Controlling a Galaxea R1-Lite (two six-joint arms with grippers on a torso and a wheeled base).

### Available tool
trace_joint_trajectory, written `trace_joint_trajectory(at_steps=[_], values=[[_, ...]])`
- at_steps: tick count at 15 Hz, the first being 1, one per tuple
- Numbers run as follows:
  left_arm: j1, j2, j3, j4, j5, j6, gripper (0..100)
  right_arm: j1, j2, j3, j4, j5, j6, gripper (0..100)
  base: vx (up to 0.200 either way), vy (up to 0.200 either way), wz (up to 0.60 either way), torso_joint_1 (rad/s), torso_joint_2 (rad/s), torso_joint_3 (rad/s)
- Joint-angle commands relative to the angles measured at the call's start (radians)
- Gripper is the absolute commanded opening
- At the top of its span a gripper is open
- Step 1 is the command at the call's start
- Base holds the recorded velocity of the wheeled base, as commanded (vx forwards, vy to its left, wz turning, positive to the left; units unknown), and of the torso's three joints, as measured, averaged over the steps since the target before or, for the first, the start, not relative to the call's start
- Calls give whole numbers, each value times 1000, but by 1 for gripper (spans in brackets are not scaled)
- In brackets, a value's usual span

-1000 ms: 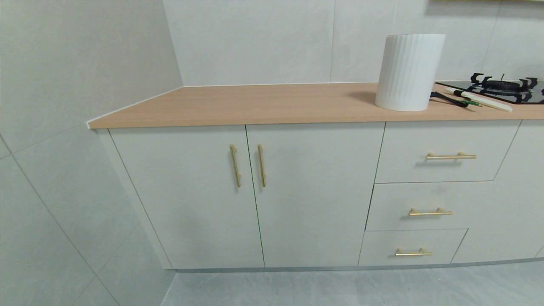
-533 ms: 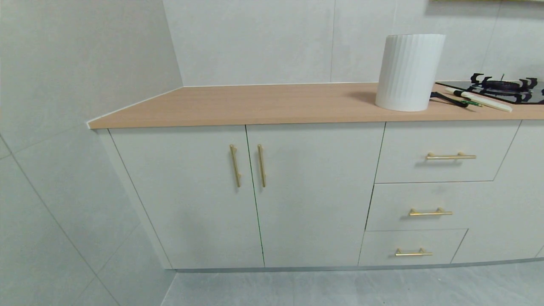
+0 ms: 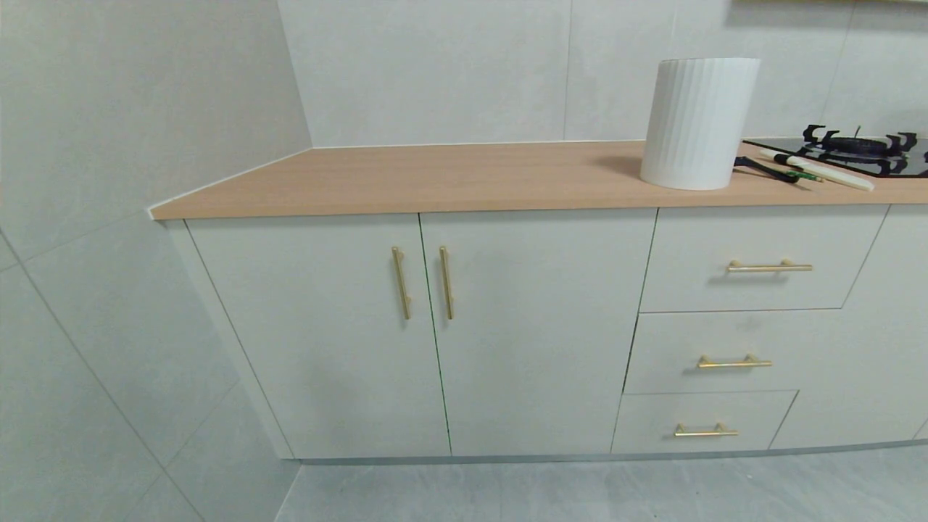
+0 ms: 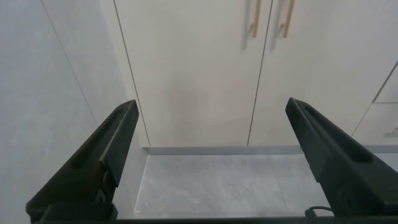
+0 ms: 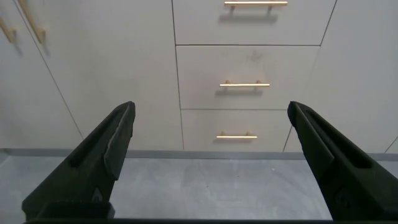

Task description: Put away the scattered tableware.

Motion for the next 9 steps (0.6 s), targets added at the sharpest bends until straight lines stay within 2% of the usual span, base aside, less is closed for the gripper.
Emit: trace_joint_trajectory(at_steps=[1, 2, 4, 6, 9], values=[[0, 0, 0, 0, 0, 1, 100, 1, 2, 0, 0, 0, 2, 100, 0, 0, 0, 0, 0, 0], [0, 0, 0, 2, 5, 21, 100, 1, 2, 0, 0, -2, 2, 100, 0, 0, 0, 0, 0, 0], [0, 0, 0, 2, 5, 36, 100, 1, 3, 0, 0, 1, -4, 100, 0, -200, 0, 7, 5, 0], [0, 0, 0, 2, 5, 39, 100, 1, 3, 0, 2, 1, -4, 100, 0, -200, 0, 0, 2, 5], [0, 0, 0, 0, 5, 27, 100, 1, 3, 0, 2, 3, -4, 100, 0, -200, 0, 4, 1, -1]])
